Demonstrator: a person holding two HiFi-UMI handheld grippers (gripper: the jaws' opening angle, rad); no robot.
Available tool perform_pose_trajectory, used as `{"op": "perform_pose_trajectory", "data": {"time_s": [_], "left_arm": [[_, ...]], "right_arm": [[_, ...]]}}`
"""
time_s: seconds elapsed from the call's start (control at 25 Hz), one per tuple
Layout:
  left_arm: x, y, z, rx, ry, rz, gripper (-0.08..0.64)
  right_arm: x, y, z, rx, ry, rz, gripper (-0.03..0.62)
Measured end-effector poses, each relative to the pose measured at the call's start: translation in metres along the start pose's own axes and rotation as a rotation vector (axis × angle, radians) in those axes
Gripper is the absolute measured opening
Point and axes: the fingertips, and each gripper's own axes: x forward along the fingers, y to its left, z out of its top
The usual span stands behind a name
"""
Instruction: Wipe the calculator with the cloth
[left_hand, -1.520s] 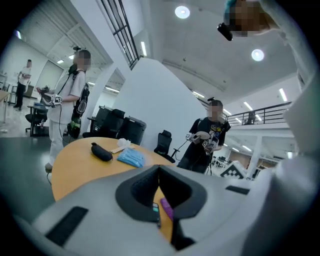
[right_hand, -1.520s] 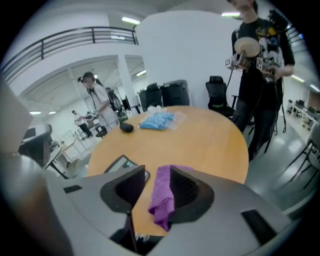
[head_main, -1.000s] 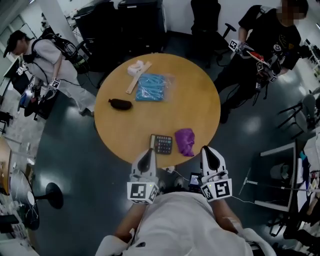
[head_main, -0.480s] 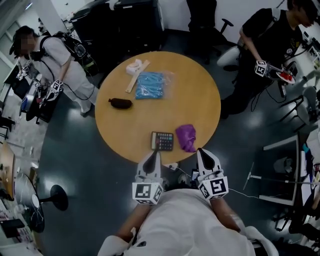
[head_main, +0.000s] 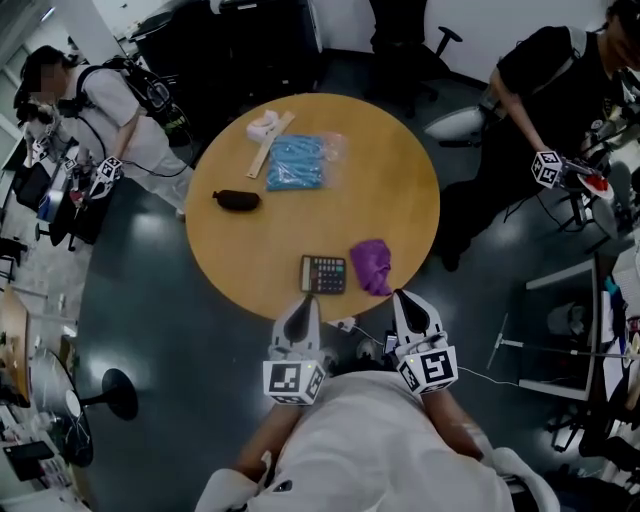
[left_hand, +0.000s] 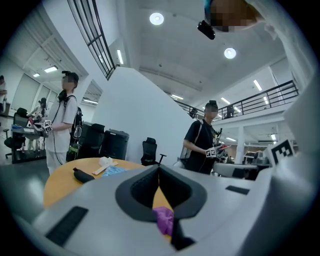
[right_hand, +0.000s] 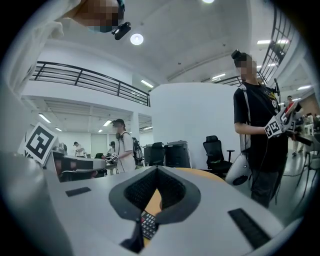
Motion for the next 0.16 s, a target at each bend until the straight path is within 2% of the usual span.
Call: {"op": "perform_pose_trajectory", "data": {"time_s": [0.16], "left_arm": [[0.0038, 0.0009, 0.0016, 0.000, -0.001, -0.004, 0.008]], "right_arm": [[0.0034, -0.0016, 0.0004, -0.005, 0.006, -0.002, 0.015]]}}
